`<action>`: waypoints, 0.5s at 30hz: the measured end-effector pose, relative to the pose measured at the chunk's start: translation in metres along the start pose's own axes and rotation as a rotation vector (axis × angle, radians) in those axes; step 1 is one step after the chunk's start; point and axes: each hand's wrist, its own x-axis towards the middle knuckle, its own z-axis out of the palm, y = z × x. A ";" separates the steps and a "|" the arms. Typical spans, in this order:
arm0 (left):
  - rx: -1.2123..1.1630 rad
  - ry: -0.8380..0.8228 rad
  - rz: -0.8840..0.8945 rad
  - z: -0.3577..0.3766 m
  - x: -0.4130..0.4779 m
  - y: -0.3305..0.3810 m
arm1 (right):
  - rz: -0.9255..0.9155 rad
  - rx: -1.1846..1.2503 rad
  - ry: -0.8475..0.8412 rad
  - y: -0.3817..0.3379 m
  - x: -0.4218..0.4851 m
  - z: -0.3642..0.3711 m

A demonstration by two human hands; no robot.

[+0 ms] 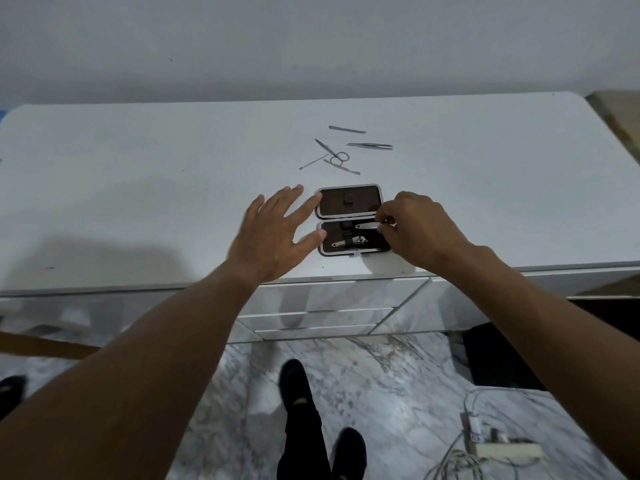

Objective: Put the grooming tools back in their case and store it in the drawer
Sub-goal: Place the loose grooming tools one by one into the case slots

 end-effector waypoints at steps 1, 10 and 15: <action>-0.003 0.000 -0.001 0.000 0.000 0.000 | 0.003 -0.002 0.001 0.000 0.000 0.001; -0.005 0.008 -0.002 0.000 0.000 0.000 | -0.046 -0.005 0.008 0.000 0.003 0.004; -0.001 0.009 -0.005 0.001 0.000 -0.001 | -0.107 0.030 0.041 0.003 0.004 0.005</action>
